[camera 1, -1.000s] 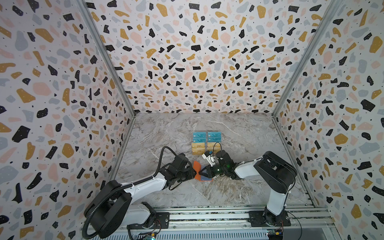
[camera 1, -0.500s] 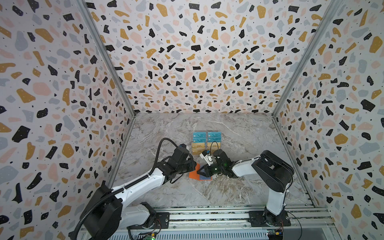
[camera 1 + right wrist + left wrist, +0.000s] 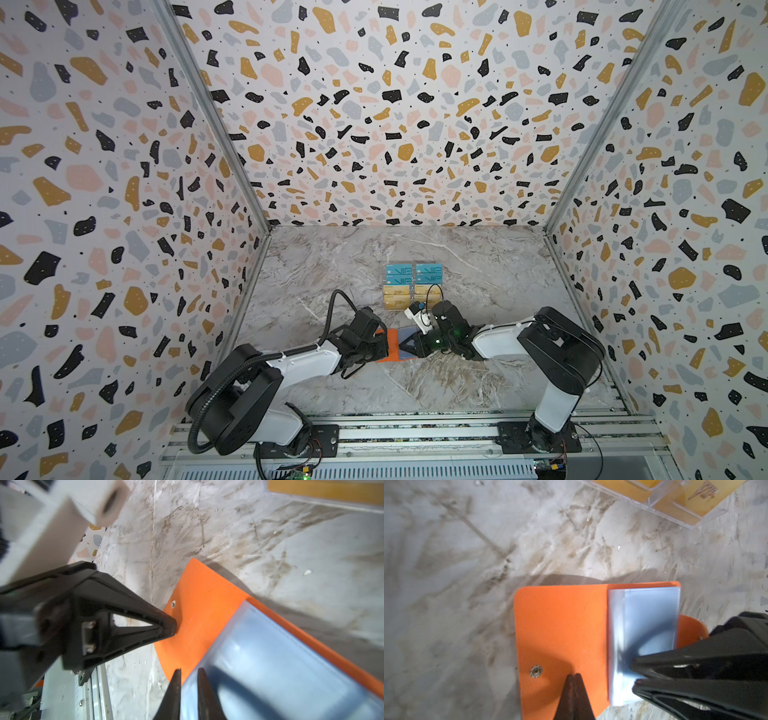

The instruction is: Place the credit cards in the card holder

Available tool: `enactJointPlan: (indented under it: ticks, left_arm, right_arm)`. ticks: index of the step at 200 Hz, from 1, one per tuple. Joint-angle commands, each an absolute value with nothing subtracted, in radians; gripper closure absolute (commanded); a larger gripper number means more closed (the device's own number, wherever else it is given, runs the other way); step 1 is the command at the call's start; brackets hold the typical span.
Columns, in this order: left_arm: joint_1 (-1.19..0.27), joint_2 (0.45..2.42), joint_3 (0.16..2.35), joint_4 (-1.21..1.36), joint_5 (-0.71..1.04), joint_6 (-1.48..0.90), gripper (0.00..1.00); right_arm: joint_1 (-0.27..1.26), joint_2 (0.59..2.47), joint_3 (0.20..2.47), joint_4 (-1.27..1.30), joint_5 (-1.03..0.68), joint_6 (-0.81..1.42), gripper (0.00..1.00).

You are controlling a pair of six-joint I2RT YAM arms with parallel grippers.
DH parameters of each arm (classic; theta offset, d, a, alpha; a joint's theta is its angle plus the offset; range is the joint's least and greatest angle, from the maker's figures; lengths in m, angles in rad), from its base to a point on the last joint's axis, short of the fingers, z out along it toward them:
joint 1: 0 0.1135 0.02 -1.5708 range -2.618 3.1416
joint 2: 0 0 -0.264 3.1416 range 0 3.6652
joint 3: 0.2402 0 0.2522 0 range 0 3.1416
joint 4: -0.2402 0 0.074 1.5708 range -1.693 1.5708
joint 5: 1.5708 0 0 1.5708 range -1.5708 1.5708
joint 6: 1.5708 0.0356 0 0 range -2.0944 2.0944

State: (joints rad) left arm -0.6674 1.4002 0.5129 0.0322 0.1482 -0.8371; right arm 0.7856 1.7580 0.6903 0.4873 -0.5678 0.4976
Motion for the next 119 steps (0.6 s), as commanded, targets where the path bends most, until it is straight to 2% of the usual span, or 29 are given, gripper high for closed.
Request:
enactJointPlan:
  ticks: [1, 67, 101, 119]
  left_arm:
    - [-0.664, 1.407, 0.475, 0.103, 0.142, -0.867, 1.0]
    - [-0.668, 1.43, 0.44, 0.177, 0.191, -0.858, 1.0]
    - [-0.683, 1.407, 0.504, 0.189, 0.261, -0.804, 1.0]
    - [-0.681, 1.427, 0.544, 0.183, 0.275, -0.769, 0.97]
  right_arm:
    - [0.79, 1.709, 0.686, 0.431, -0.541, 0.464, 0.82]
    - [0.775, 1.721, 0.652, 0.346, -0.447, 0.457, 0.86]
    - [0.764, 1.727, 0.658, 0.328, -0.423, 0.442, 0.87]
    - [0.761, 1.729, 0.668, 0.315, -0.428, 0.433, 0.87]
